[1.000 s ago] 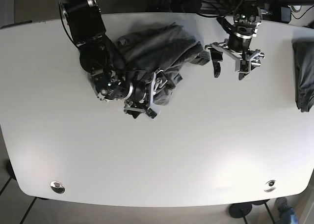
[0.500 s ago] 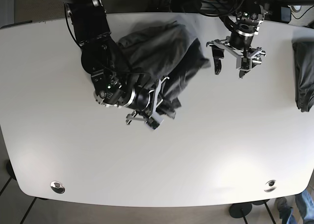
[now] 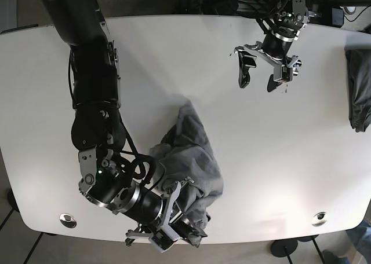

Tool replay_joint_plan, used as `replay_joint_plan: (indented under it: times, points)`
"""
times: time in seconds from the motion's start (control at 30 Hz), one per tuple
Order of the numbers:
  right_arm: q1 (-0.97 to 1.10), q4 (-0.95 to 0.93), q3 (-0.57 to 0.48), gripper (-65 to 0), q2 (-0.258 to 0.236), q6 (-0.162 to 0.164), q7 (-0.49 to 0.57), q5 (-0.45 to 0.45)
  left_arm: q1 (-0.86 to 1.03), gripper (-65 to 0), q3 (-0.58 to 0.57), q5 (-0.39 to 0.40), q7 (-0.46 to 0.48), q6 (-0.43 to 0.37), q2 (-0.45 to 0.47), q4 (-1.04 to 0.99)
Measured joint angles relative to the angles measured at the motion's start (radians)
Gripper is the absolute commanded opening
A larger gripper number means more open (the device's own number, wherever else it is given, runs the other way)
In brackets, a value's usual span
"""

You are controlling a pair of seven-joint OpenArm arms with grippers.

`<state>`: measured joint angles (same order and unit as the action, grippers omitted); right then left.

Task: Fold the T-shirt properly
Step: 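Lift the grey shirt high with the right gripper, then grasp the hanging grey shirt with the left gripper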

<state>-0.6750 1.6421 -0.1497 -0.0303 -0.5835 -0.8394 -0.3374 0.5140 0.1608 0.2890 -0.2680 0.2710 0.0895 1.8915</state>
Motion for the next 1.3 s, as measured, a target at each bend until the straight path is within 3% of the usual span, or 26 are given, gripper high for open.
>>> replay_joint_plan:
  times: [0.1, 0.2, 0.3, 0.47, 0.6, 0.7, 0.77, 0.87, 0.93, 1.03, 1.13, 1.2, 1.3]
  points:
    - [-0.005, 0.063, 0.000, -62.0, 0.000, 0.002, 0.001, 0.000, -0.047, -19.9, -0.013, -0.071, 0.008, -0.001, 0.000, -0.015]
    - [-0.013, 0.077, 0.000, -62.0, 0.003, 0.060, 0.017, -0.006, -0.102, -19.9, -0.081, -0.156, 0.005, 0.000, -0.002, -0.076]
    - [-0.007, 0.076, 0.000, -62.0, 0.002, 0.072, 0.005, -0.003, -0.185, -19.9, -0.153, -0.204, 0.005, 0.000, -0.005, -0.150]
    - [-0.006, 0.076, 0.000, -62.0, 0.002, 0.075, 0.006, -0.004, -0.363, -19.9, -0.295, -0.207, 0.009, -0.001, -0.014, -0.357]
    - [-0.003, 0.076, 0.025, -62.0, 0.002, 0.075, 0.005, -0.004, -0.499, -19.9, -0.333, -0.211, 0.082, 0.003, -0.122, -0.548]
    - [-0.004, 0.076, 0.046, -62.0, 0.000, 0.079, 0.005, 0.000, -0.542, -19.9, -0.358, -0.211, 0.090, -0.009, -0.119, -0.626]
    - [-0.004, 0.076, 0.044, -62.0, 0.000, 0.079, 0.005, 0.000, -0.575, -19.9, -0.406, -0.207, 0.163, -0.008, -0.119, -0.712]
    - [-0.004, 0.076, 0.044, -62.0, 0.000, 0.079, 0.005, -0.003, -0.635, -21.0, -0.447, -0.200, 0.183, 0.004, -0.129, -0.823]
    - [-0.004, 0.076, 0.057, -62.0, 0.000, 0.079, 0.005, -0.003, -0.650, -31.7, -0.455, -0.199, 0.179, 0.003, -0.130, -0.859]
    - [-0.006, 0.076, 0.121, -62.0, 0.002, 0.076, 0.005, -0.004, -0.650, -62.4, -0.452, -0.177, 0.198, 0.017, -0.086, -0.867]
    - [-0.009, 0.075, 0.194, -62.0, 0.000, 0.079, 0.005, 0.000, -0.655, -65.0, -0.432, -0.148, 0.180, 0.037, -0.044, -0.865]
    - [-0.012, 0.072, 0.229, -62.0, 0.003, 0.079, 0.006, -0.001, -0.641, -65.0, -0.352, -0.161, 0.074, 0.047, -0.030, -0.790]
    - [-0.029, 0.011, 0.305, -62.0, -0.001, 0.081, 0.008, 0.002, -0.608, -65.0, -0.204, -0.193, -0.019, 0.002, 0.022, -0.660]
